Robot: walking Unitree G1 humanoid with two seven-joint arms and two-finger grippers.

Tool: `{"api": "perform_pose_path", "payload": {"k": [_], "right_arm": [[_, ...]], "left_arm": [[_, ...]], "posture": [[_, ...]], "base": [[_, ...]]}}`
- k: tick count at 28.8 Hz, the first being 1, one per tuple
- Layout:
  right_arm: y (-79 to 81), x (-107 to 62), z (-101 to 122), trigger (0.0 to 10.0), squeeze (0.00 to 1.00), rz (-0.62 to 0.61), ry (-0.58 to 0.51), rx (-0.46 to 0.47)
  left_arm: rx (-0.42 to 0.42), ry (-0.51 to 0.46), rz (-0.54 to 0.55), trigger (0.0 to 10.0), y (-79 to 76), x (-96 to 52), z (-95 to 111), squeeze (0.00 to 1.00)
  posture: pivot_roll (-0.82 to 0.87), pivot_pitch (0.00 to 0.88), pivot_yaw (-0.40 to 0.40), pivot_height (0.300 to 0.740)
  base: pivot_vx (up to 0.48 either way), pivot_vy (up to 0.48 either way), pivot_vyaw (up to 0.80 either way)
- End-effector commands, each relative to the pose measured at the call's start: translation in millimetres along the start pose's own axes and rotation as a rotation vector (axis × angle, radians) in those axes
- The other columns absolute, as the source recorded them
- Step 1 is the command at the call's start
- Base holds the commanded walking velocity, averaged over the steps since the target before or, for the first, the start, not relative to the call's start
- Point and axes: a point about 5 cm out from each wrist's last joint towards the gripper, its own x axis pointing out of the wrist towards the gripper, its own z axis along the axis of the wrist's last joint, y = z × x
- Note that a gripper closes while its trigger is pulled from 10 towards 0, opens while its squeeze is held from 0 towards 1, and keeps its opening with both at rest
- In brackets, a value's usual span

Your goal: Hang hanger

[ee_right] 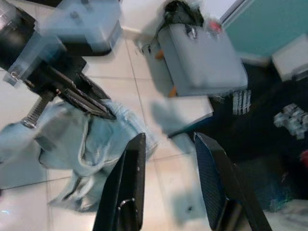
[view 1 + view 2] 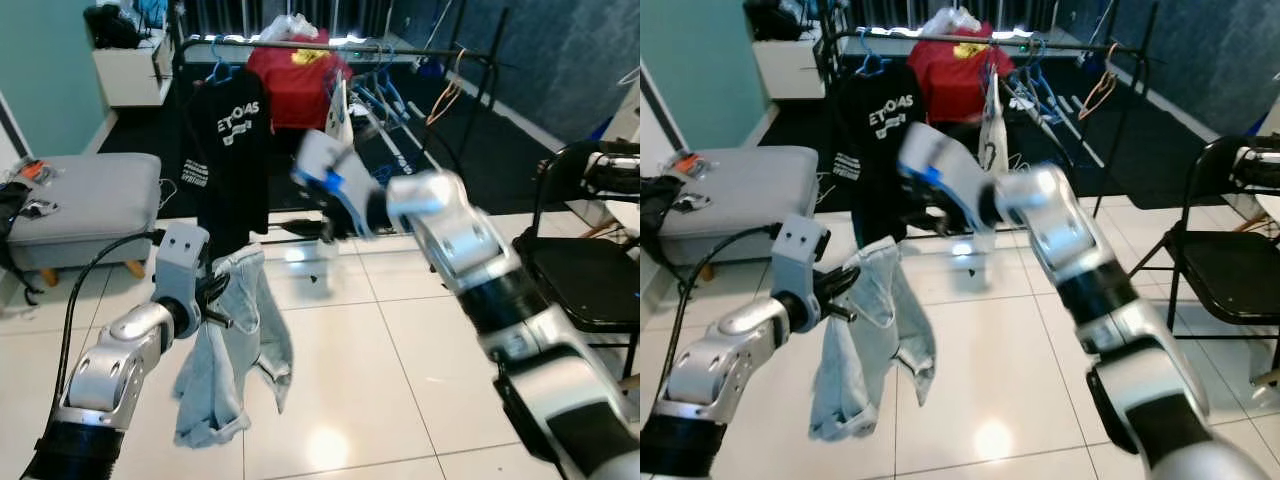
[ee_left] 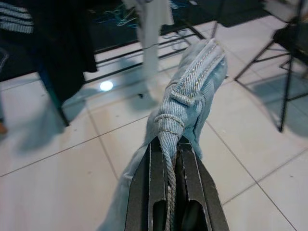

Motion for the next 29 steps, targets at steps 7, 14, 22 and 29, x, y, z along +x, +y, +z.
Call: {"api": "perform_pose_path", "payload": {"k": [7, 14, 22, 29], "right_arm": [[-15.5, 7.2, 66.7, 10.0, 0.0, 0.076, -0.01, -0.246], [-14.9, 12.0, 102.0, 10.0, 0.0, 0.163, 0.042, -0.396], [-17.0, 19.5, 111.8, 10.0, 0.0, 0.203, 0.026, -0.355], [-23.2, 18.3, 131.6, 10.0, 0.0, 0.208, -0.167, -0.188]], "left_arm": [[0.009, 0.008, 0.055, 0.0, 12.0, -6.6, 0.8, 0.0], [0.016, 0.021, 0.059, 0.0, 17.7, -18.9, 0.1, 0.0], [0.007, 0.021, 0.053, 0.0, 17.8, -18.9, 1.7, 0.0], [-0.005, 0.016, 0.044, 0.0, 14.7, -15.4, 5.6, 0.0]], "posture": [[0.02, 0.13, -0.053, 0.74], [0.03, 0.158, -0.053, 0.74], [0.03, 0.162, -0.05, 0.74], [0.03, 0.157, -0.058, 0.74]], "base": [[0.0, 0.0, 0.0], [0.0, 0.0, 0.0], [0.0, 0.0, 0.0], [0.0, 0.0, 0.0]]}}
